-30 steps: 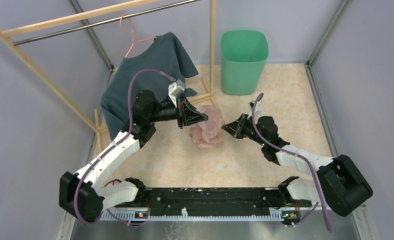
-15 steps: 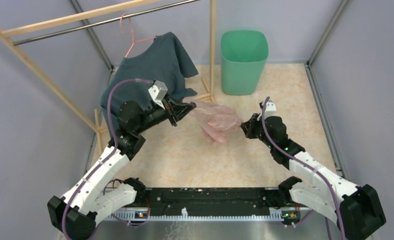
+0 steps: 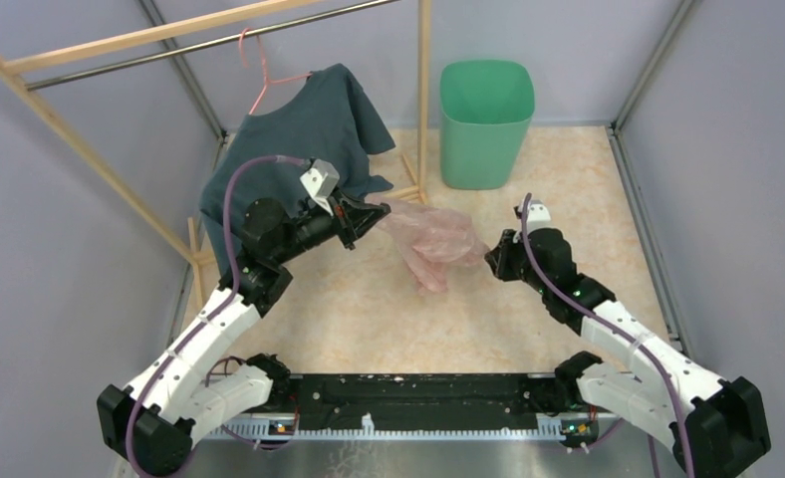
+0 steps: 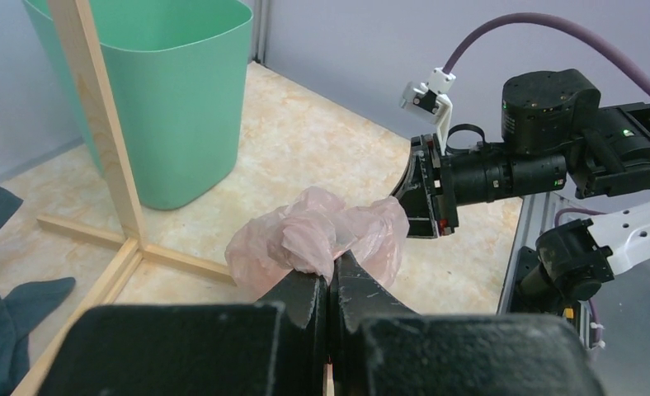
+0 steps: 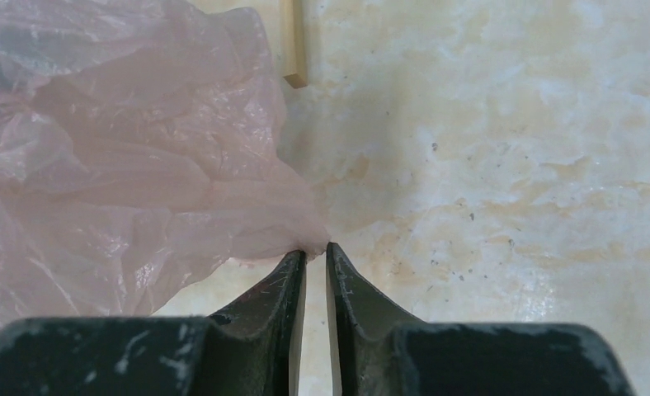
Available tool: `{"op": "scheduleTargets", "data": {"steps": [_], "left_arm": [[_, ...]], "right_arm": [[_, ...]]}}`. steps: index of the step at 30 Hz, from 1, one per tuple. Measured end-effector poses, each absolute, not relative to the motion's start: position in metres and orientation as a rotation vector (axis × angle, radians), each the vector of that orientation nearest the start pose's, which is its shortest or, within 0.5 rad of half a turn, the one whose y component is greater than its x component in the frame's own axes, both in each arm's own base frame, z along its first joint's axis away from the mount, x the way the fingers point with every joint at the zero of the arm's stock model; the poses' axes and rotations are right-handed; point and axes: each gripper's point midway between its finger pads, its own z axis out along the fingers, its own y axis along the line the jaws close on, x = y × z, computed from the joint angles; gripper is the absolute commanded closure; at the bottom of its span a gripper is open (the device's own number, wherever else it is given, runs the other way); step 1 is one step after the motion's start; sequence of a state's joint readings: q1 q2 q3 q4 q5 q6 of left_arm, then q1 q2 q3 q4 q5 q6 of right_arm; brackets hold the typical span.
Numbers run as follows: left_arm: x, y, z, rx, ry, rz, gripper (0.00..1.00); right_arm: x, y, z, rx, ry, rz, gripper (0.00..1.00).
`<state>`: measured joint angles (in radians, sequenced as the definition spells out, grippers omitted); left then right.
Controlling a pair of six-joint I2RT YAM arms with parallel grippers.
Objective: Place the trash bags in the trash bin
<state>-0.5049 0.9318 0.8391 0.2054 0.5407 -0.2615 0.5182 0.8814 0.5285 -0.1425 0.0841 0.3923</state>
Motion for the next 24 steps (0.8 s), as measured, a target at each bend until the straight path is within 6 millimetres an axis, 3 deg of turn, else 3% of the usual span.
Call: {"op": "scheduleTargets", "data": {"steps": [5,9,16,20,24], "left_arm": [[0.244,-0.252,0.343,0.656,1.43,-1.02,1.0],[0.246,-0.257,0.332,0.675,1.464,-1.044,1.0],[0.245,-0.261,0.326,0.686,1.484,-1.074,1.0],[0.24,-0.263,0.326,0.706,1.483,-1.1,1.0],[0.233,-0.266,0.326,0.74,1.472,-1.13,1.0]], "right_arm": [[0.258,0.165,0.15,-0.127,2.084,0.561,0.73],[0.252,0.179,0.161,-0.177,2.066,0.66,0.47],[0.238,0.187,0.158,-0.252,2.094,0.713,0.11],[0.235,0.18,0.158,-0.261,2.092,0.672,0.05],[0.234,0.189,0.168,-0.331,2.03,0.725,0.03]]}}
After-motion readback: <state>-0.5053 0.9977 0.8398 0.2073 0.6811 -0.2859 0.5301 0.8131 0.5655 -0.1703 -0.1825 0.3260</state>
